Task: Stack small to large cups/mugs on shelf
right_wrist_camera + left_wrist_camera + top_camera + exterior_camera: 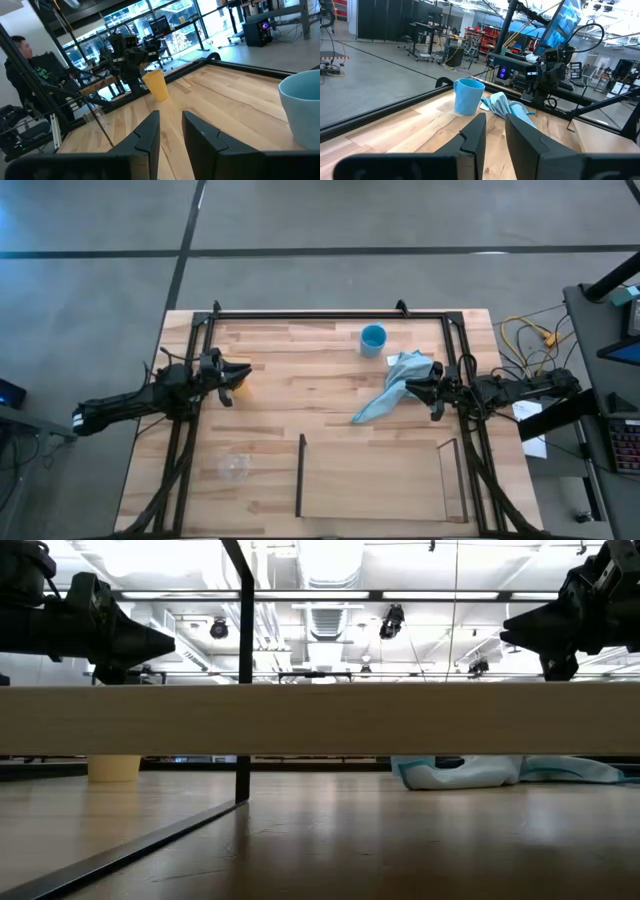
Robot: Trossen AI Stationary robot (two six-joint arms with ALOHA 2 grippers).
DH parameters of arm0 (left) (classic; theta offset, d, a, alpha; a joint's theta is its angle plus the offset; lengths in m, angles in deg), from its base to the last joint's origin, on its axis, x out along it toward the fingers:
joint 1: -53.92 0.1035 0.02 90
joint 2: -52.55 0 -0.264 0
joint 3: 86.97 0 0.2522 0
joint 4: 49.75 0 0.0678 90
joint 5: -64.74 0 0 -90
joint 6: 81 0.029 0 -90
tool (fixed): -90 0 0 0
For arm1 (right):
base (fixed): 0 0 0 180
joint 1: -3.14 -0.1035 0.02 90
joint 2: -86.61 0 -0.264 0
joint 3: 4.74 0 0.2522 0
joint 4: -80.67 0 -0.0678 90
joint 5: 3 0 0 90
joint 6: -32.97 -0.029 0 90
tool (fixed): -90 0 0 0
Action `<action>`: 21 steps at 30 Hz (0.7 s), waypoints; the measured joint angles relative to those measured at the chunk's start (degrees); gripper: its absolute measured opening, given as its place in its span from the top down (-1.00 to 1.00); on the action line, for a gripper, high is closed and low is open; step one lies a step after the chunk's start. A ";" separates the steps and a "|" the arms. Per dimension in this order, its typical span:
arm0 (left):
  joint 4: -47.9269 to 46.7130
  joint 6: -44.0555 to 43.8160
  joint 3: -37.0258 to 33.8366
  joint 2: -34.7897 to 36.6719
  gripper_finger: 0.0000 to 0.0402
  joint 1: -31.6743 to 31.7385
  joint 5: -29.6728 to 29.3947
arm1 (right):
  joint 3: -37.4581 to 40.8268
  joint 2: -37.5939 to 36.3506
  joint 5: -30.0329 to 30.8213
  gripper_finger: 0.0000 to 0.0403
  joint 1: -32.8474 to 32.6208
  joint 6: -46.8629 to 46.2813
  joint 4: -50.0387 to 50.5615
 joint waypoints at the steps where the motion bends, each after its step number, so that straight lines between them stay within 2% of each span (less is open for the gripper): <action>1: 0.01 0.01 0.00 0.00 0.71 0.00 0.00 | 0.00 -0.01 0.00 0.62 0.02 -0.02 0.00; 10: 0.03 0.02 0.00 0.04 0.71 0.01 0.00 | 0.00 0.13 0.02 0.66 0.00 -0.02 -0.42; 21: 0.02 -0.01 0.00 0.04 0.71 0.02 0.00 | 0.00 0.16 0.22 0.61 0.02 -0.82 -0.76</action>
